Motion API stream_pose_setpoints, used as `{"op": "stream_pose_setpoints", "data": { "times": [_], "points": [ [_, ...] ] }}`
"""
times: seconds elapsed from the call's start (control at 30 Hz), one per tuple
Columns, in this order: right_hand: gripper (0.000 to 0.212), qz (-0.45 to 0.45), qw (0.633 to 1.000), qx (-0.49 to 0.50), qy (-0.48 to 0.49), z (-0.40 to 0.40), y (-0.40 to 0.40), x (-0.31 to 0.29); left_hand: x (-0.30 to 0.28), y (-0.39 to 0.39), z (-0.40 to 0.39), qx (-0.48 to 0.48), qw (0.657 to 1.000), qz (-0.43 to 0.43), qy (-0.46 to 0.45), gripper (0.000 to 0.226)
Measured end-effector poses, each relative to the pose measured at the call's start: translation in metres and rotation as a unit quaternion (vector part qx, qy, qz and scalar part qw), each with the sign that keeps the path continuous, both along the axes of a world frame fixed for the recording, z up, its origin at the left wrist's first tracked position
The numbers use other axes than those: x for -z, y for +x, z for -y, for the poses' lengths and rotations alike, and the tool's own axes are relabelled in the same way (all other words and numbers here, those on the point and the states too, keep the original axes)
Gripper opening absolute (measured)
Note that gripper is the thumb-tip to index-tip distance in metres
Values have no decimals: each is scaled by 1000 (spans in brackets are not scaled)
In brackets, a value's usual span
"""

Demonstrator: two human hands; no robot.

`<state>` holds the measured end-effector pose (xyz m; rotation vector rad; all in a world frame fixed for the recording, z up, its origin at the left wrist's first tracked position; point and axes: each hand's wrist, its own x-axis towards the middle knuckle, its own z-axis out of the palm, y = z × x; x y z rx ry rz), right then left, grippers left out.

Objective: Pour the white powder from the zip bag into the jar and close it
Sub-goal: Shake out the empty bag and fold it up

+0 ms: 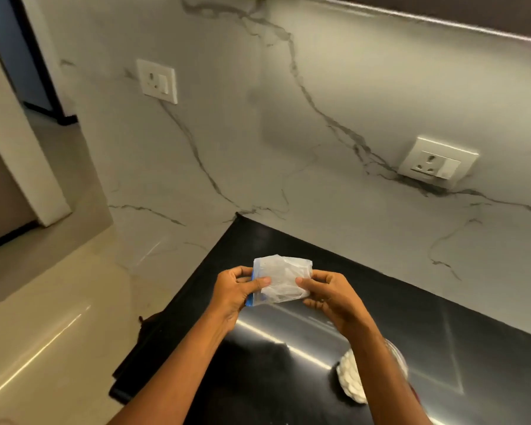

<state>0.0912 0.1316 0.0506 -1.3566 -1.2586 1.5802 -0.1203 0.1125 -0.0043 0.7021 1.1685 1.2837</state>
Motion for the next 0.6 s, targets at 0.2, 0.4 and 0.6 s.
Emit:
{"op": "stream_pose_setpoints", "data": {
  "times": [0.2,0.4,0.6],
  "points": [
    [25,24,999,-33,32,-41,-98,17,30,-89,-17,-87,994,58,-29,41],
    [22,68,992,-85,70,-69,-191,41,63,-181,-23,-101,992,58,-51,28],
    [53,153,972,-125,130,-85,-274,71,93,-241,-24,-175,982,9,-65,49]
  ]
}}
